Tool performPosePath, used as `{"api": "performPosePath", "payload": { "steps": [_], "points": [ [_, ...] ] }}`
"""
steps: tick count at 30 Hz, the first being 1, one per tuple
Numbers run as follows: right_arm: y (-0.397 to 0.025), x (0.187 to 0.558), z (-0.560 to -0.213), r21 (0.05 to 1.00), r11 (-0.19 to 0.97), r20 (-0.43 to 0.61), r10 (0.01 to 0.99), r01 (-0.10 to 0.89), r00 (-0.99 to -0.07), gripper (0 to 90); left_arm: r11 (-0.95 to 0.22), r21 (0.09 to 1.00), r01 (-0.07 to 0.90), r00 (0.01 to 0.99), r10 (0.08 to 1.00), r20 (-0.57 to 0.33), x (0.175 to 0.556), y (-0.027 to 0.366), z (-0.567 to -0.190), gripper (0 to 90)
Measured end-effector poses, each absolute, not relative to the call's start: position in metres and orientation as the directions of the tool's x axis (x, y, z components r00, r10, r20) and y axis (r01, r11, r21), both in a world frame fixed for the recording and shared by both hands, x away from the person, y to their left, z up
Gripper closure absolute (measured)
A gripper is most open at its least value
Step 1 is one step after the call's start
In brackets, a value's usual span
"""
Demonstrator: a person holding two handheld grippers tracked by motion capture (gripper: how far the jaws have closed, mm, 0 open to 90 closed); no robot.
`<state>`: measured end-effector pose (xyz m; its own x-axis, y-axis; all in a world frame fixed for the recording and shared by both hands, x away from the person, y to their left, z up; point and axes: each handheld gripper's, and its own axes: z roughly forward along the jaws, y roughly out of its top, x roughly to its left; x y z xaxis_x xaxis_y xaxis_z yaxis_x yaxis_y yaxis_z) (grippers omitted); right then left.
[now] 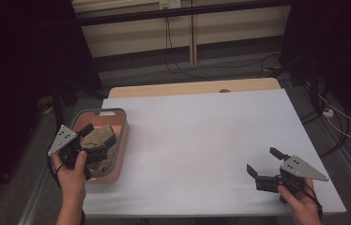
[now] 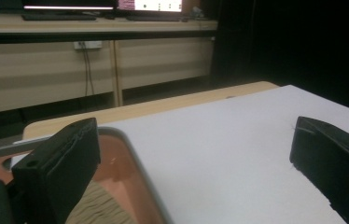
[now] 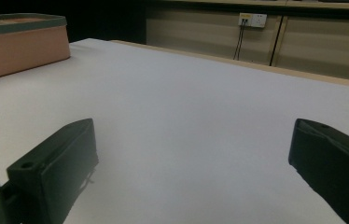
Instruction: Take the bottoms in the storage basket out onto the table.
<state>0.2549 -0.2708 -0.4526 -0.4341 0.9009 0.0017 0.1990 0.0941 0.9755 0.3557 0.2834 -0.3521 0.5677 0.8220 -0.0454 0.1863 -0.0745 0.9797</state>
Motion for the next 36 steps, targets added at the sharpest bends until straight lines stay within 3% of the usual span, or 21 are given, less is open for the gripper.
{"api": "performPosePath", "payload": {
  "steps": [14, 25, 36],
  "points": [
    [-0.272, 0.255, -0.452, 0.976, 0.096, -0.001, 0.898, 0.195, -0.44, 0.5, -0.097, 0.966, 0.238, 0.52, 0.853, -0.043, 0.382, 0.303, -0.356, 1.9],
    [-0.272, 0.254, -0.452, 0.977, 0.093, 0.003, 0.894, 0.193, -0.449, 0.5, -0.091, 0.936, 0.34, 0.437, 0.897, -0.071, 0.401, 0.327, -0.375, 2.2],
    [-0.27, 0.254, -0.452, 0.976, 0.098, 0.001, 0.892, 0.195, -0.452, 0.5, -0.189, 0.873, 0.45, 0.405, 0.914, -0.011, 0.417, 0.327, -0.388, 2.6]
  ]
}}
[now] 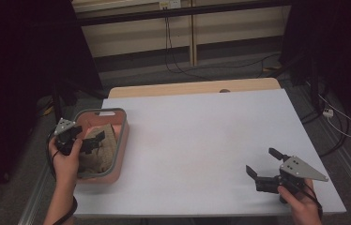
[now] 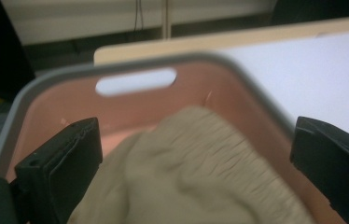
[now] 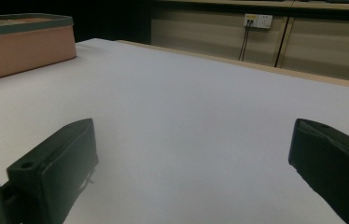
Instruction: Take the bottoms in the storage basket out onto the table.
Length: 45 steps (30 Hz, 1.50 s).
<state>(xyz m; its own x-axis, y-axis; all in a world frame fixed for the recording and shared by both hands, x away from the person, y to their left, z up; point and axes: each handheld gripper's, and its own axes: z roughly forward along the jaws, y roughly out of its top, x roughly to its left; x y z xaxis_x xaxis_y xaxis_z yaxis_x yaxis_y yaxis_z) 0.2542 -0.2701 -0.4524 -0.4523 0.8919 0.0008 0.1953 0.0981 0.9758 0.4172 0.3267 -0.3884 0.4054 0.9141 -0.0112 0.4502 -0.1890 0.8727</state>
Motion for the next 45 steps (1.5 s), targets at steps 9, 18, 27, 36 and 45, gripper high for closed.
{"api": "performPosePath", "payload": {
  "steps": [9, 18, 27, 36, 45],
  "points": [
    [-0.269, 0.255, -0.453, 0.974, 0.103, 0.001, 0.886, 0.199, -0.464, 0.5, -0.169, 0.791, 0.589, 0.378, 0.922, -0.085, 0.432, 0.33, -0.41, 0.8],
    [-0.267, 0.255, -0.453, 0.973, 0.109, -0.001, 0.88, 0.201, -0.474, 0.6, -0.185, 0.742, 0.644, 0.383, 0.918, -0.103, 0.439, 0.33, -0.418, 0.2],
    [-0.267, 0.254, -0.453, 0.972, 0.118, -0.009, 0.879, 0.201, -0.476, 1.1, -0.289, 0.641, 0.711, 0.429, 0.9, -0.071, 0.446, 0.318, -0.43, 0.0],
    [-0.268, 0.254, -0.453, 0.973, 0.121, -0.012, 0.877, 0.198, -0.481, 1.1, -0.296, 0.616, 0.73, 0.422, 0.904, -0.064, 0.449, 0.316, -0.434, 0.0],
    [-0.266, 0.254, -0.453, 0.972, 0.125, -0.012, 0.871, 0.197, -0.491, 1.1, -0.318, 0.576, 0.753, 0.415, 0.909, -0.04, 0.453, 0.312, -0.44, 0.0]
  ]
}}
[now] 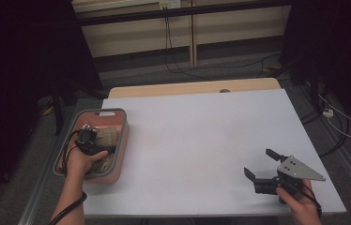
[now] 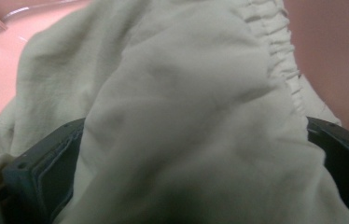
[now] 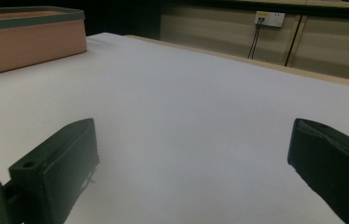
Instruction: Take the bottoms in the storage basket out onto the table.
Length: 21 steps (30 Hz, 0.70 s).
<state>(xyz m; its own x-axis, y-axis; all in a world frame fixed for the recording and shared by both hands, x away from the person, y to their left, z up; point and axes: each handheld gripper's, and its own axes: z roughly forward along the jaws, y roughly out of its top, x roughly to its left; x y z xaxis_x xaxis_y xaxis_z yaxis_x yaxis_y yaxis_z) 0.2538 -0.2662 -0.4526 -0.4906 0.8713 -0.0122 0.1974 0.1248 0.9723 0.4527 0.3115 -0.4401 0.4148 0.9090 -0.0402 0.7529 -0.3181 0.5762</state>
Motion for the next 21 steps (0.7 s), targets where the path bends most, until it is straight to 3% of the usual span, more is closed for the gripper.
{"api": "performPosePath", "payload": {
  "steps": [10, 15, 21],
  "points": [
    [-0.2673, 0.2535, -0.4522, 0.973, 0.124, -0.013, 0.873, 0.196, -0.487, 1.1, -0.321, 0.544, 0.775, 0.378, 0.926, 0.008, 0.4543, 0.3062, -0.4403, 10.0],
    [-0.267, 0.2538, -0.4522, 0.973, 0.125, -0.014, 0.872, 0.194, -0.49, 1.1, -0.294, 0.545, 0.785, 0.349, 0.937, 0.003, 0.4544, 0.3083, -0.4361, 25.9],
    [-0.2664, 0.254, -0.4524, 0.973, 0.124, -0.013, 0.871, 0.196, -0.491, 1.1, -0.28, 0.535, 0.797, 0.333, 0.943, -0.003, 0.4554, 0.3094, -0.4325, 38.4]
  ]
}}
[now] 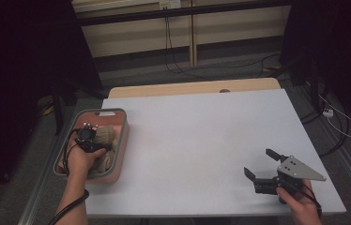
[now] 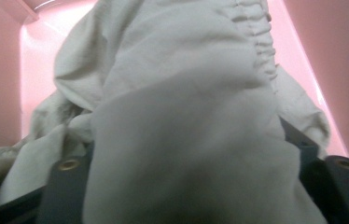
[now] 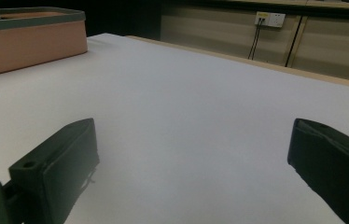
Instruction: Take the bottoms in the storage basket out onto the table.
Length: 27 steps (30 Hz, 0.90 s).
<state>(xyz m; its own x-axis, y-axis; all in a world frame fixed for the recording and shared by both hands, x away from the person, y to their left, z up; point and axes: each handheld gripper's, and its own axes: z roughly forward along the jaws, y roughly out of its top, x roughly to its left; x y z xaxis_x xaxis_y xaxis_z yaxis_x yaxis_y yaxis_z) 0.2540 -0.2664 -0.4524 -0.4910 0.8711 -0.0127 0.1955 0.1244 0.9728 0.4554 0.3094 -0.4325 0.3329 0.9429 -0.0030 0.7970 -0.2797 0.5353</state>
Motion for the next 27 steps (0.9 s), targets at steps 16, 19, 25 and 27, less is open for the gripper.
{"api": "performPosePath", "payload": {
  "steps": [16, 19, 25, 27],
  "points": [
    [-0.266, 0.255, -0.452, 0.973, 0.121, -0.01, 0.873, 0.197, -0.488, 1.1, -0.255, 0.559, 0.789, 0.309, 0.951, -0.002, 0.456, 0.311, -0.413, 64.0],
    [-0.266, 0.255, -0.452, 0.973, 0.121, -0.01, 0.871, 0.195, -0.491, 1.1, -0.247, 0.565, 0.787, 0.306, 0.952, -0.009, 0.458, 0.31, -0.405, 64.2],
    [-0.266, 0.255, -0.452, 0.974, 0.12, -0.01, 0.871, 0.193, -0.491, 1.1, -0.243, 0.583, 0.775, 0.311, 0.95, -0.017, 0.461, 0.307, -0.379, 64.2],
    [-0.266, 0.255, -0.452, 0.974, 0.119, -0.008, 0.871, 0.194, -0.492, 1.1, -0.242, 0.603, 0.76, 0.318, 0.948, -0.02, 0.462, 0.305, -0.362, 64.1]
  ]
}}
